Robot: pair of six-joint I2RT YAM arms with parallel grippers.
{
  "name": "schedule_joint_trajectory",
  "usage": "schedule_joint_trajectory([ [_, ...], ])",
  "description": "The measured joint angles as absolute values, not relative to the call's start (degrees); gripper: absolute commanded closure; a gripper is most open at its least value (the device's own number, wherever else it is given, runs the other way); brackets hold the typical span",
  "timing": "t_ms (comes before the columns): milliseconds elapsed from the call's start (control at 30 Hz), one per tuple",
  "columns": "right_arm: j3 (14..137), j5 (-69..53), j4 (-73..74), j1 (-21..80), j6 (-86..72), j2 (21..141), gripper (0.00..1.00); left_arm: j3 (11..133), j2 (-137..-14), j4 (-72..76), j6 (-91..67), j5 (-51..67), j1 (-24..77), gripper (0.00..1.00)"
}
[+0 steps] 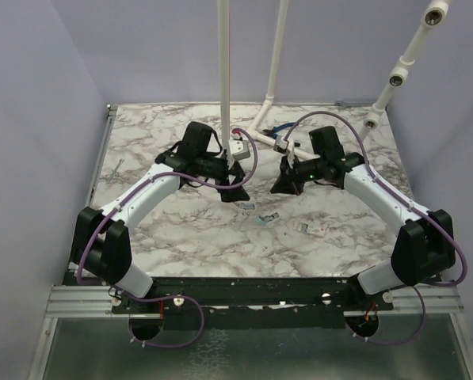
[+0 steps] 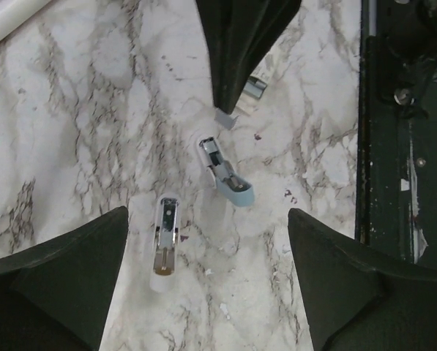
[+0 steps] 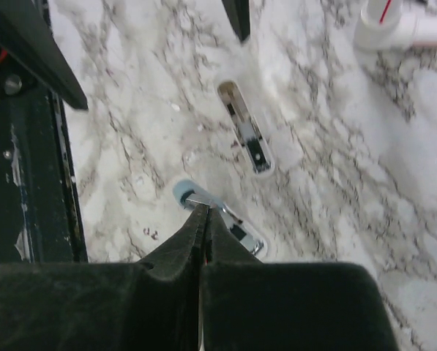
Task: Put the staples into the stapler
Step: Pick up the staple from the staple box.
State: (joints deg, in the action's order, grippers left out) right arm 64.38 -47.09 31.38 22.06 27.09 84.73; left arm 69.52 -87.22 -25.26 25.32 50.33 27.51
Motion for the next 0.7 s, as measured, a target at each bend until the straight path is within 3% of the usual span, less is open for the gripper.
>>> schedule_joint_trajectory([
  [700,66.6,-63.0,26.9,22.2,31.9,84.8,0.99,70.7,-92.4,-19.3,22.6,61.2,32.2,0.32],
])
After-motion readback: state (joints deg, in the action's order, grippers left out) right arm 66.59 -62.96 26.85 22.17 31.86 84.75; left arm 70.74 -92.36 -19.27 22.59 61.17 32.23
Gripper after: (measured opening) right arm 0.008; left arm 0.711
